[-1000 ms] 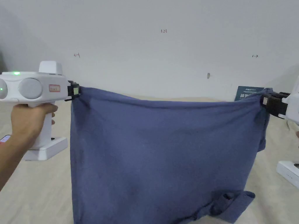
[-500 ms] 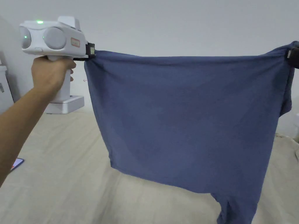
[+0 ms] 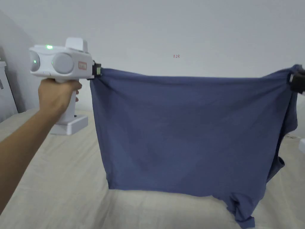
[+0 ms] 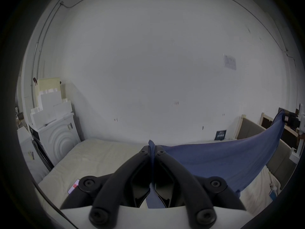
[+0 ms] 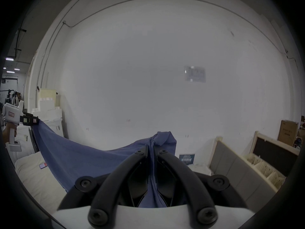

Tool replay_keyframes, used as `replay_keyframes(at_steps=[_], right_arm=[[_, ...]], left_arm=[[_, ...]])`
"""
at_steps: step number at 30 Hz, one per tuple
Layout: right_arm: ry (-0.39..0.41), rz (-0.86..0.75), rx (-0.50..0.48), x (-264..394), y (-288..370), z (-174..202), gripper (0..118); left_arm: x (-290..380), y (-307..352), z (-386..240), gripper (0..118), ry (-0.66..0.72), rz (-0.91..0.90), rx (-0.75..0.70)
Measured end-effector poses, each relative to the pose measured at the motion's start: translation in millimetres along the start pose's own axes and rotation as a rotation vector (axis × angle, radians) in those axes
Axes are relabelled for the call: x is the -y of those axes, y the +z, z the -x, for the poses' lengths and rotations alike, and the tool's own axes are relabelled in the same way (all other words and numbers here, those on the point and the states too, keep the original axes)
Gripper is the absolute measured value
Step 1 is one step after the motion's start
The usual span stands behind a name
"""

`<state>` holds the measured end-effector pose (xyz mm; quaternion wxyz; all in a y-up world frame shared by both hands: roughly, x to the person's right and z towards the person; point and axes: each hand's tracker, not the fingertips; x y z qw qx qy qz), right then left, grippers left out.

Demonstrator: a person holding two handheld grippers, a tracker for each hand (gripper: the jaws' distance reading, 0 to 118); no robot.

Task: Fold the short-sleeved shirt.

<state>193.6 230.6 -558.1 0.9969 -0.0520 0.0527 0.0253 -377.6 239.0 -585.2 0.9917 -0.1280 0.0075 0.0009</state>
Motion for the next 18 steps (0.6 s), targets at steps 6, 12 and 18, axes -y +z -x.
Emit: replay_keyframes(at_steps=[6,12,18], right_arm=[[-0.031,0.156,-0.019,97.5,9.1,13.5,5],[-0.087,0.286,-0.044,185.4,46.2,13.7,5],[-0.133,0.373,-0.066,248.7,111.3,15.0,5]], left_arm=[[91.3,-14.5,3.5,0,0.027,0.124,0.012],[179.9,6.9,6.2,0,0.023,0.222,0.047],[251.2,51.6,8.2,0,0.003,0.321,0.071]])
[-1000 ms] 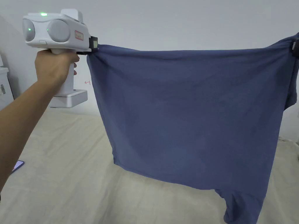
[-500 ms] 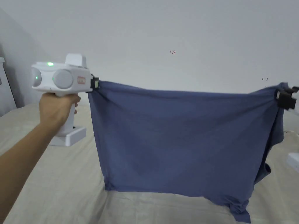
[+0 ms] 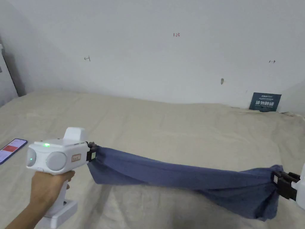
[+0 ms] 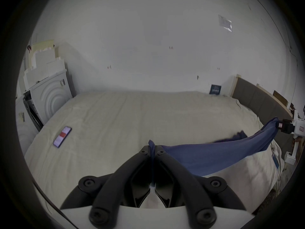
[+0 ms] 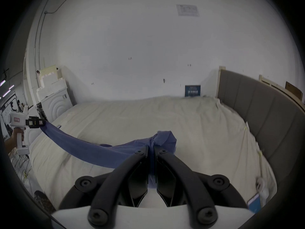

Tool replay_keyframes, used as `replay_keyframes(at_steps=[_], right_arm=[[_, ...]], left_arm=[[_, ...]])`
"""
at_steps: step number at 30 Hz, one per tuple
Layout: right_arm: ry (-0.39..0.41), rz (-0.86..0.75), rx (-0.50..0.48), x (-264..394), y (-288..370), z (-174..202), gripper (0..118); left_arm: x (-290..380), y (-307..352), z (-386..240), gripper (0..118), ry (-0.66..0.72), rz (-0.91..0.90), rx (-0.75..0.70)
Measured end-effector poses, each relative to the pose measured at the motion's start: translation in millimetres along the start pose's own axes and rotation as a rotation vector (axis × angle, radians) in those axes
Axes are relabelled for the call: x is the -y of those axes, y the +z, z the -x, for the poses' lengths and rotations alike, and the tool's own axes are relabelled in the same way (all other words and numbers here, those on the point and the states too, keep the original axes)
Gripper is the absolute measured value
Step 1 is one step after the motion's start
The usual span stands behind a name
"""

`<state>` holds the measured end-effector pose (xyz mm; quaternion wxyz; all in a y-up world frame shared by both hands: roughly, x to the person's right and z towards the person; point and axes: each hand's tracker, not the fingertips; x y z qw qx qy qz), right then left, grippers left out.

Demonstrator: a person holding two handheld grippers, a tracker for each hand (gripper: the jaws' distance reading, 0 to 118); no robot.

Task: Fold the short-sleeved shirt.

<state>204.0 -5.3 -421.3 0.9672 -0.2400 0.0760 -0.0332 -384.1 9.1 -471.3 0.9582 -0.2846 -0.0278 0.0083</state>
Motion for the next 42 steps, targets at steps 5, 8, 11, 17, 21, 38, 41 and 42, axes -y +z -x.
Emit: replay_keyframes(at_steps=[5,8,11,17,21,38,41,42], right_arm=[[-0.037,0.067,-0.015,64.1,44.8,4.1,5],[-0.045,0.116,-0.013,99.0,67.6,8.8,5],[-0.064,0.162,-0.021,130.0,89.6,14.5,5],[-0.088,0.225,-0.012,171.1,126.8,25.8,5],[-0.093,0.263,-0.007,189.1,139.8,30.6,5],[-0.265,0.471,0.128,260.3,112.3,23.1,7],[-0.217,0.489,0.138,252.0,116.5,28.3,12],[-0.193,0.484,0.148,248.2,119.7,30.0,20]], left_arm=[[68.6,27.7,3.1,0,0.037,0.059,0.004],[109.4,40.2,6.4,0,0.065,0.127,-0.001],[146.4,55.8,7.5,0,0.072,0.165,-0.017],[201.1,88.9,14.5,0,0.111,0.216,-0.033],[229.3,101.4,16.2,0,0.126,0.242,-0.037],[291.2,90.0,4.8,1,0.161,0.352,-0.079],[286.0,91.2,3.8,8,0.184,0.366,-0.073],[283.3,92.4,2.9,15,0.197,0.384,-0.075]])
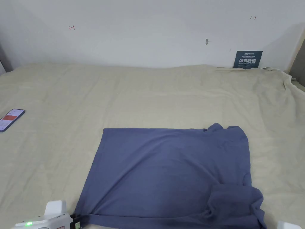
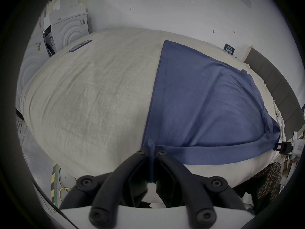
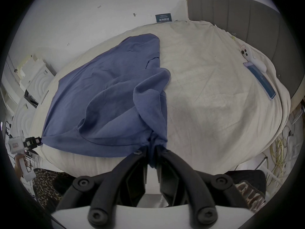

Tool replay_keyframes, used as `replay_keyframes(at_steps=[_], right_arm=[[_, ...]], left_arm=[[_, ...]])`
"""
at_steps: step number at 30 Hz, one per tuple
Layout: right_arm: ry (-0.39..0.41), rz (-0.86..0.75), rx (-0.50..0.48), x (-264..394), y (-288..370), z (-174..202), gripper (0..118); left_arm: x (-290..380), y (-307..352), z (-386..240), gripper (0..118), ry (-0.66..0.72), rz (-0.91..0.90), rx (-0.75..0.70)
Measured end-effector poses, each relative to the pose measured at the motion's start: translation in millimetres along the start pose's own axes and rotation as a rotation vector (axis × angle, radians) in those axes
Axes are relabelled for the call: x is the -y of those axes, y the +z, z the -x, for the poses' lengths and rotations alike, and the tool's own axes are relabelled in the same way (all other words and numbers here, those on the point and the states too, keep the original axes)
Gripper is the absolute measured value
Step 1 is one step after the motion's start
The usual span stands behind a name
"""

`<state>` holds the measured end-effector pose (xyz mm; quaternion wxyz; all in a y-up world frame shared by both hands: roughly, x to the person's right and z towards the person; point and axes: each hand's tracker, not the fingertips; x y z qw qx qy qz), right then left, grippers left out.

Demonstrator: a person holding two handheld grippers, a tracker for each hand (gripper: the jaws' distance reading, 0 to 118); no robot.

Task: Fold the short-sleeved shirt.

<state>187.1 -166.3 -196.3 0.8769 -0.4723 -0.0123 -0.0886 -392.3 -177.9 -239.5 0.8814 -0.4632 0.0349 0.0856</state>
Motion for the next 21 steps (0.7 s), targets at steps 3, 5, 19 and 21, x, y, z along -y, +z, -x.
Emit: replay_keyframes(at_steps=[3,5,19,21], right_arm=[[0.045,-0.042,0.01,-10.7,21.6,4.7,80],[0.069,-0.117,-0.013,-23.3,41.8,8.8,98],[0.161,-0.622,0.031,-107.3,156.8,58.1,97],[0.167,-0.647,0.062,-109.1,160.5,64.4,91]], left_arm=[[-5.6,10.9,-3.3,74,0.01,0.011,0.009],[-13.5,23.0,-9.6,112,0.006,-0.005,0.008],[-100.0,137.9,-53.8,115,-0.016,-0.526,0.057],[-103.3,142.0,-60.2,111,-0.026,-0.593,0.025]])
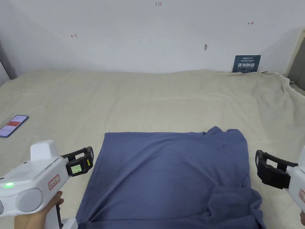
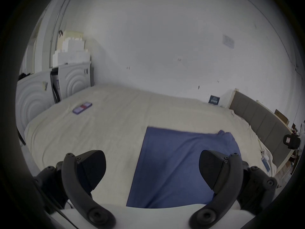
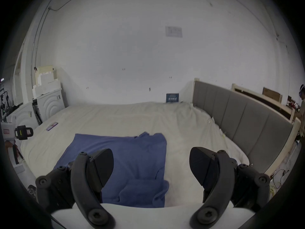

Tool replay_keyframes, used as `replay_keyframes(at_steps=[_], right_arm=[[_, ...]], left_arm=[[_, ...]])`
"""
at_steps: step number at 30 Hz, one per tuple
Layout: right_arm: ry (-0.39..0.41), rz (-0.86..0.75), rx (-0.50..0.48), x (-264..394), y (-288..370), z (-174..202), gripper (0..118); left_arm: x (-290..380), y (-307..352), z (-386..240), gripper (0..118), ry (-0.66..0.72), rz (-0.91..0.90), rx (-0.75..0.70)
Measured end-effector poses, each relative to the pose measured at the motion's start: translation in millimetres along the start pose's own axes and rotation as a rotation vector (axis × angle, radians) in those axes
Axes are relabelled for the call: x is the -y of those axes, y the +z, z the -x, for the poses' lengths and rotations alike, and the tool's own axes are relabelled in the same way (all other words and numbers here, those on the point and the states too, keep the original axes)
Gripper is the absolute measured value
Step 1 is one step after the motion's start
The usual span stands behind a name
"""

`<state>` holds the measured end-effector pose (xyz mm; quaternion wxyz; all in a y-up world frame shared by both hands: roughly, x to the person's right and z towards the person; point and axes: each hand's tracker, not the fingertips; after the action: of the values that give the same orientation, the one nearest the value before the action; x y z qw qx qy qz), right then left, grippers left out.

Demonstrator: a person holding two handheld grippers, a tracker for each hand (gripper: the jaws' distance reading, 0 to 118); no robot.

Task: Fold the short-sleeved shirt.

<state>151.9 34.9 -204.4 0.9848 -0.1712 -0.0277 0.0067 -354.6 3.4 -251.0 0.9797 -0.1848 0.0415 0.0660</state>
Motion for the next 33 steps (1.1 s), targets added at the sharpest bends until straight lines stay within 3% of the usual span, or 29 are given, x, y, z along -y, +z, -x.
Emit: replay_keyframes(at_steps=[3,6,8,9,11,17,23,25,27,29,31,33], right_arm=[[0.0,-0.025,0.011,-2.2,1.5,6.4,65],[0.007,-0.054,0.02,-1.8,2.6,12.9,16],[0.017,-0.073,0.038,0.5,2.8,17.1,10],[0.026,-0.082,0.046,1.3,3.5,19.9,2],[0.021,-0.089,0.031,2.8,3.0,20.7,0],[0.018,-0.08,0.024,6.4,-0.5,21.5,0],[0.013,-0.058,0.016,11.2,-3.0,16.8,0],[0.016,-0.049,0.016,14.0,-2.3,14.1,0],[0.016,-0.038,0.016,16.1,-2.2,11.4,0],[0.017,-0.028,0.019,18.3,-1.8,8.6,0],[0.018,-0.021,0.022,20.5,-1.4,5.5,0],[0.019,-0.013,0.026,22.6,-1.3,3.4,0]], left_arm=[[0.1,4.3,-12.7,92,-0.053,-0.061,-0.027],[3.5,8.8,-22.0,54,-0.083,-0.1,-0.045],[6.0,9.9,-25.8,47,-0.091,-0.117,-0.05],[7.3,10.0,-26.3,27,-0.097,-0.121,-0.045],[7.3,9.5,-25.3,0,-0.089,-0.098,-0.013],[12.5,8.1,-24.7,0,-0.106,-0.028,0.007],[29.9,-6.5,-5.1,0,-0.053,0.191,0.032],[39.5,-15.6,2.6,7,-0.069,0.322,0.028],[52.5,-21.3,10.7,34,-0.065,0.394,0.023],[66.1,-25.5,18.0,80,-0.034,0.45,0.006],[82.3,-27.2,25.1,95,-0.018,0.484,-0.006],[96.8,-29.3,30.9,96,-0.027,0.51,-0.012]])
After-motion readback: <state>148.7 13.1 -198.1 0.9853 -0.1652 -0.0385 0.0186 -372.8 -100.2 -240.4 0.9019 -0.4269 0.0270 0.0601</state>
